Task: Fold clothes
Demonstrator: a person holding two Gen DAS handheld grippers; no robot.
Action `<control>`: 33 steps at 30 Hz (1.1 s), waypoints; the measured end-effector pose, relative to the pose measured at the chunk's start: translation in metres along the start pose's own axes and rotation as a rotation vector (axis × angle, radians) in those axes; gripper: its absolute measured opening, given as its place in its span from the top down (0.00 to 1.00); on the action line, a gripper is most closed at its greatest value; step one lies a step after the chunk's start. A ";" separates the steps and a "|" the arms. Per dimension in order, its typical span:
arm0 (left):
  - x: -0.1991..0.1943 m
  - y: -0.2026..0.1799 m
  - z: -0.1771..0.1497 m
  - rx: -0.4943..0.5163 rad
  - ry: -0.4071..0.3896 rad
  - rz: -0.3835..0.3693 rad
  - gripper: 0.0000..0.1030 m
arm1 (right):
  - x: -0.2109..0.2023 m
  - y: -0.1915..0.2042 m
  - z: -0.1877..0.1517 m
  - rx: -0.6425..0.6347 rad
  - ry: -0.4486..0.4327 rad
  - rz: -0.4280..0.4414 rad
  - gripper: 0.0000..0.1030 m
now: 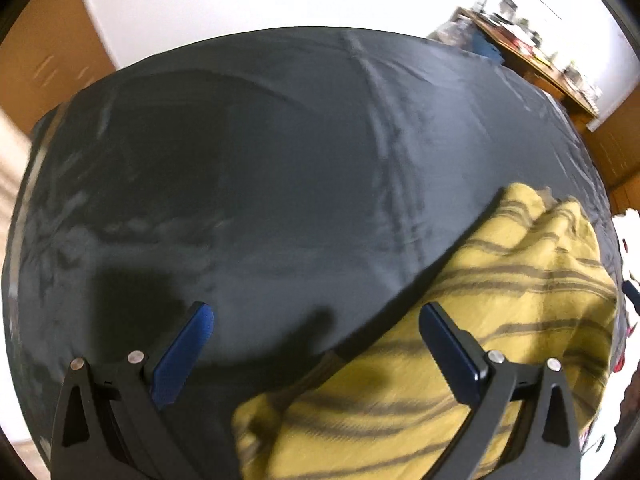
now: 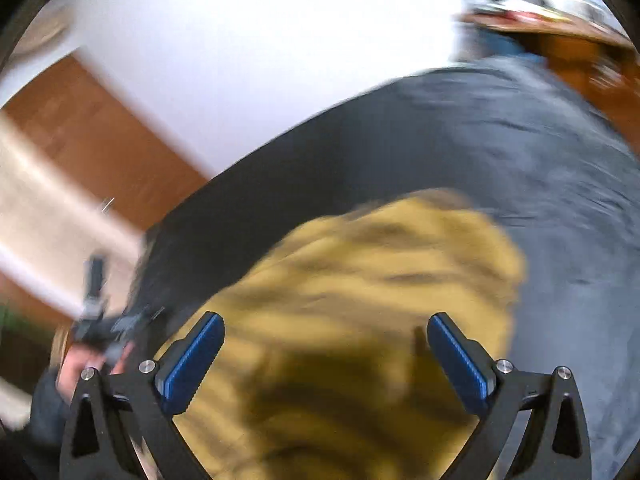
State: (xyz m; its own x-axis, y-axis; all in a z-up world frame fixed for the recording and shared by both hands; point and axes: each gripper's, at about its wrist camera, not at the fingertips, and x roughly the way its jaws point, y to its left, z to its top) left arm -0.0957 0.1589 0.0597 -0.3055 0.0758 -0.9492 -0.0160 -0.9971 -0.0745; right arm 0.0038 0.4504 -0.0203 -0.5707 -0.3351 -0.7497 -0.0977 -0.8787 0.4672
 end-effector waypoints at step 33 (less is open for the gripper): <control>0.039 -0.108 0.007 0.242 0.114 -0.204 0.13 | 0.053 -0.040 0.002 0.051 0.088 -0.274 0.53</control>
State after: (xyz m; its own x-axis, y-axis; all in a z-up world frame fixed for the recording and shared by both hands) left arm -0.1129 0.2697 0.0329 -0.1640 0.2604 -0.9515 -0.2959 -0.9331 -0.2044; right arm -0.0241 0.4685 -0.0783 -0.4450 -0.1181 -0.8877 -0.2803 -0.9231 0.2633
